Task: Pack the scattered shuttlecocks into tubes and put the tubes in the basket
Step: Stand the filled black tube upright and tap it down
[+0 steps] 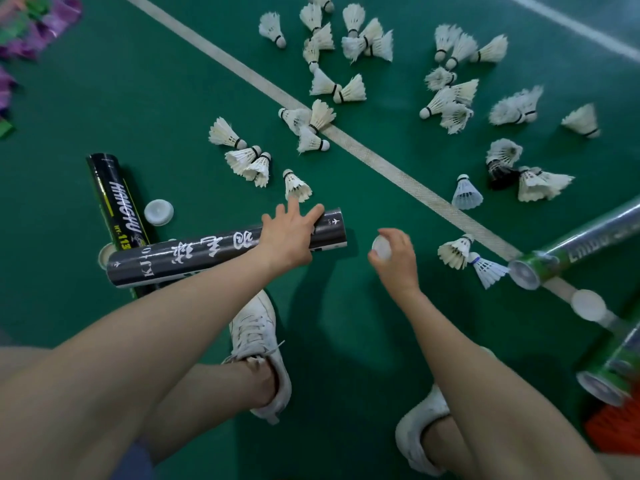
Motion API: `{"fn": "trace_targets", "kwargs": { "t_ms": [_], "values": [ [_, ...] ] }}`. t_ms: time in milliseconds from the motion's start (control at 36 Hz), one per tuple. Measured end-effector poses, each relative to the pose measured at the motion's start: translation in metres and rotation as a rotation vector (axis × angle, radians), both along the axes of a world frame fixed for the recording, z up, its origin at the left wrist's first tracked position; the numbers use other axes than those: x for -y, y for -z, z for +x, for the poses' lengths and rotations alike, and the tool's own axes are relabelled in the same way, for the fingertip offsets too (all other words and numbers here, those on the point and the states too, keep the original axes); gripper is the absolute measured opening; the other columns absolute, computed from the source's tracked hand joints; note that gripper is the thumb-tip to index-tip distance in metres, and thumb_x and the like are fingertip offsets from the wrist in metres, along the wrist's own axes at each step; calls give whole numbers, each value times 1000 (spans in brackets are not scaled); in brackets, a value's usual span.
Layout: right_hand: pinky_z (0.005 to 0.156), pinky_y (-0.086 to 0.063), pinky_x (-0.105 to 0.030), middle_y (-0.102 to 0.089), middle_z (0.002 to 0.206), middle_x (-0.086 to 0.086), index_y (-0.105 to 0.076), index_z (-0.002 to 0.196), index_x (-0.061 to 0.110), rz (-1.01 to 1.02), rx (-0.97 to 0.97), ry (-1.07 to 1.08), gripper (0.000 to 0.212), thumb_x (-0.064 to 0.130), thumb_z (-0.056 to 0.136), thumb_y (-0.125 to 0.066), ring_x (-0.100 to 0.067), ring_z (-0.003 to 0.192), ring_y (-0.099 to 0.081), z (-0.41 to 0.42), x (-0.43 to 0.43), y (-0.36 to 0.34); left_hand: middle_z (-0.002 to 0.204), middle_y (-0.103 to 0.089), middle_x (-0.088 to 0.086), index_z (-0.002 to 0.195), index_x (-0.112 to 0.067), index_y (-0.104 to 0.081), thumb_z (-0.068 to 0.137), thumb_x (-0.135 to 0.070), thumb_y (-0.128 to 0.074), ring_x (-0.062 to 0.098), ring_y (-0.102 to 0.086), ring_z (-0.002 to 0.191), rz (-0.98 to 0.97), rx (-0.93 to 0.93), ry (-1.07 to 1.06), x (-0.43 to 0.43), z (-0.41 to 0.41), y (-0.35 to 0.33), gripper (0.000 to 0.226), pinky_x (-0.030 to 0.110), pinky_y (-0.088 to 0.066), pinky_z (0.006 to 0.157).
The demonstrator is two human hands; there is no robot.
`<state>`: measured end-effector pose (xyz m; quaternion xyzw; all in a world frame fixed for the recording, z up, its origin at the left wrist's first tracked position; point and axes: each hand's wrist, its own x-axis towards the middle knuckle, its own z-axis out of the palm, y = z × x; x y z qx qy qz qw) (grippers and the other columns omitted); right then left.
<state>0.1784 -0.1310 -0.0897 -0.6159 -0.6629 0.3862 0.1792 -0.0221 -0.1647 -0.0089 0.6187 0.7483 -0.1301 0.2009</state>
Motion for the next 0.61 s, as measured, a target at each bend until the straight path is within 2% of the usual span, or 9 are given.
{"fn": "trace_targets", "kwargs": {
  "t_ms": [83, 194, 250, 333, 417, 472, 528, 611],
  "values": [
    [94, -35, -18, -53, 126, -3, -57, 123, 15, 76, -222, 113, 38, 13, 85, -63, -10, 108, -49, -2, -26, -61, 135, -30, 17, 146, -30, -21, 75, -27, -73, 38, -37, 121, 77, 55, 7, -7, 17, -21, 89, 51, -37, 97],
    [100, -43, -28, -55, 123, 10, -58, 119, 28, 157, -420, 139, 33, 19, 87, -61, -4, 113, -51, -4, -44, -139, 122, -36, 13, 144, -30, -24, 72, -34, -75, 34, -44, 111, 231, 143, -22, -15, 38, -59, 88, 46, -41, 89],
    [100, -43, -25, -56, 121, 12, -59, 121, 25, 214, -453, 75, 33, 18, 88, -61, 5, 111, -50, -2, -43, -170, 119, -38, 12, 143, -30, -28, 70, -34, -76, 34, -45, 108, 317, 212, -56, -17, 47, -79, 87, 45, -44, 84],
    [95, -39, -10, -57, 121, 8, -60, 122, 18, 330, -428, -50, 33, 15, 89, -61, 18, 105, -48, 2, -36, -200, 120, -39, 12, 144, -28, -30, 68, -30, -78, 33, -46, 108, 467, 350, -94, -17, 56, -104, 90, 43, -47, 82],
    [93, -36, -5, -58, 119, 6, -60, 120, 17, 394, -424, -110, 30, 15, 90, -58, 17, 105, -49, 5, -27, -221, 120, -39, 9, 146, -27, -29, 69, -29, -78, 30, -46, 108, 575, 472, -101, -12, 63, -120, 91, 37, -45, 78],
    [96, -40, -12, -58, 118, 7, -59, 120, 20, 395, -444, -129, 33, 20, 88, -55, 11, 106, -52, 4, -23, -230, 119, -39, 8, 146, -27, -28, 70, -29, -77, 28, -48, 105, 624, 541, -110, -8, 68, -125, 91, 35, -45, 75],
    [103, -42, -26, -58, 118, 10, -58, 122, 22, 404, -437, -174, 35, 25, 88, -53, -2, 114, -53, 2, -19, -237, 118, -39, 6, 145, -27, -29, 70, -28, -77, 25, -49, 100, 666, 612, -123, -5, 71, -128, 89, 34, -46, 74],
    [108, -39, -42, -56, 127, 5, -56, 126, 19, 459, -369, -264, 35, 28, 93, -49, -15, 126, -47, 0, -17, -244, 120, -42, 4, 144, -26, -30, 72, -31, -78, 23, -52, 100, 711, 703, -150, -2, 75, -129, 87, 41, -51, 81]
  ]
}}
